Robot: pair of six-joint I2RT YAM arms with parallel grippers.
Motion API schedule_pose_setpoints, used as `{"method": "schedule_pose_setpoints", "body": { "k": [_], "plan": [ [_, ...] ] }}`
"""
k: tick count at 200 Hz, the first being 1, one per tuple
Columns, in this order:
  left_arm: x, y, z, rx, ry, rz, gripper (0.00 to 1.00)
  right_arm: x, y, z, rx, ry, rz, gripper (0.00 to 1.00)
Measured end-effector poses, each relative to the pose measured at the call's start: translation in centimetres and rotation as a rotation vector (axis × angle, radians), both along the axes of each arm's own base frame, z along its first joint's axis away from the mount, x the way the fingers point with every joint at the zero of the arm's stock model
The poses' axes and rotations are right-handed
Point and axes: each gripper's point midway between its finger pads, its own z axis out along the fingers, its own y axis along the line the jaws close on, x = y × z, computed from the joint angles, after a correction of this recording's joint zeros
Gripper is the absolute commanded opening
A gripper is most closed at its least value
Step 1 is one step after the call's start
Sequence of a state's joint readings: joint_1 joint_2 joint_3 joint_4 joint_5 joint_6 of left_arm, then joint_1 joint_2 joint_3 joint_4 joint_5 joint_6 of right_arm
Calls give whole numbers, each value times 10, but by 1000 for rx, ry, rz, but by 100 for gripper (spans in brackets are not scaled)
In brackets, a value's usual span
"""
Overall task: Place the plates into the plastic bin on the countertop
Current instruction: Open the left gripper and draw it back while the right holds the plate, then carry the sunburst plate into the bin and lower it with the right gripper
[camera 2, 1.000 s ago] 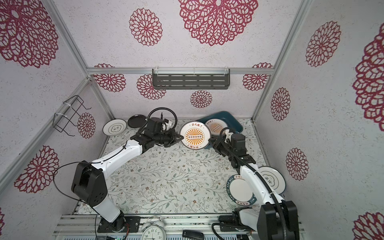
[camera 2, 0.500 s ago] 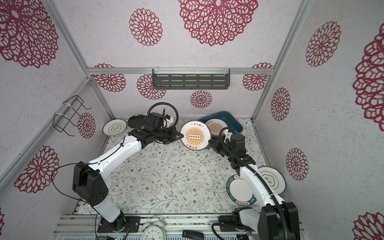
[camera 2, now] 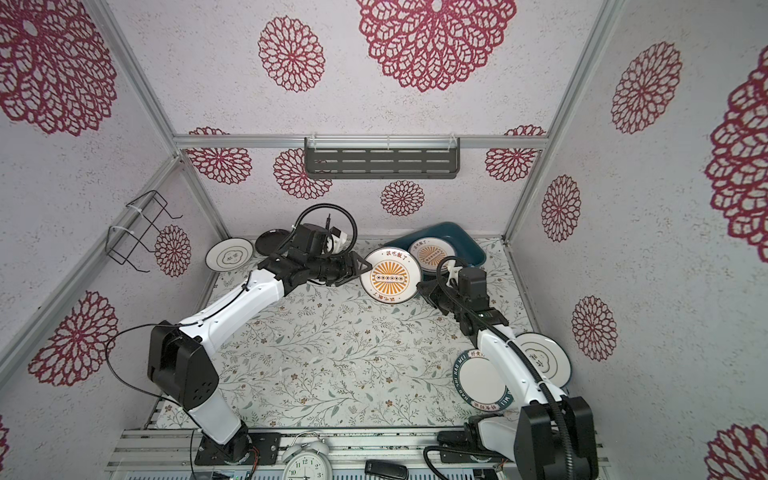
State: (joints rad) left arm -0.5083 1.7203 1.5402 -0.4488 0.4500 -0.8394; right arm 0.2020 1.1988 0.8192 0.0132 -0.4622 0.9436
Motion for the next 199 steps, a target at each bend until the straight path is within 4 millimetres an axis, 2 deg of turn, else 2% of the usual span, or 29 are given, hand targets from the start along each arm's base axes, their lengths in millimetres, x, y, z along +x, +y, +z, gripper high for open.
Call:
{"method": "schedule_pose_setpoints", "body": {
  "k": [10, 18, 34, 57, 75, 124, 199],
  "plan": [
    [6, 10, 4, 10, -17, 38, 72, 0, -2, -4, -11, 17, -11, 0],
    [9, 20, 7, 19, -33, 70, 79, 0, -3, -8, -17, 30, -15, 0],
    [15, 48, 15, 50, -68, 167, 84, 1, -4, -14, -27, 49, -19, 0],
    [15, 86, 24, 90, -112, 304, 96, 5, -5, -15, -36, 61, -28, 0],
    [9, 107, 28, 111, -146, 379, 98, 9, -6, -11, -37, 54, -36, 0],
    [3, 126, 36, 132, -213, 450, 97, 23, -20, -3, -36, 48, -77, 0],
    [14, 143, 47, 153, -269, 481, 97, 51, -66, 2, -68, 54, -185, 0]
  ]
}}
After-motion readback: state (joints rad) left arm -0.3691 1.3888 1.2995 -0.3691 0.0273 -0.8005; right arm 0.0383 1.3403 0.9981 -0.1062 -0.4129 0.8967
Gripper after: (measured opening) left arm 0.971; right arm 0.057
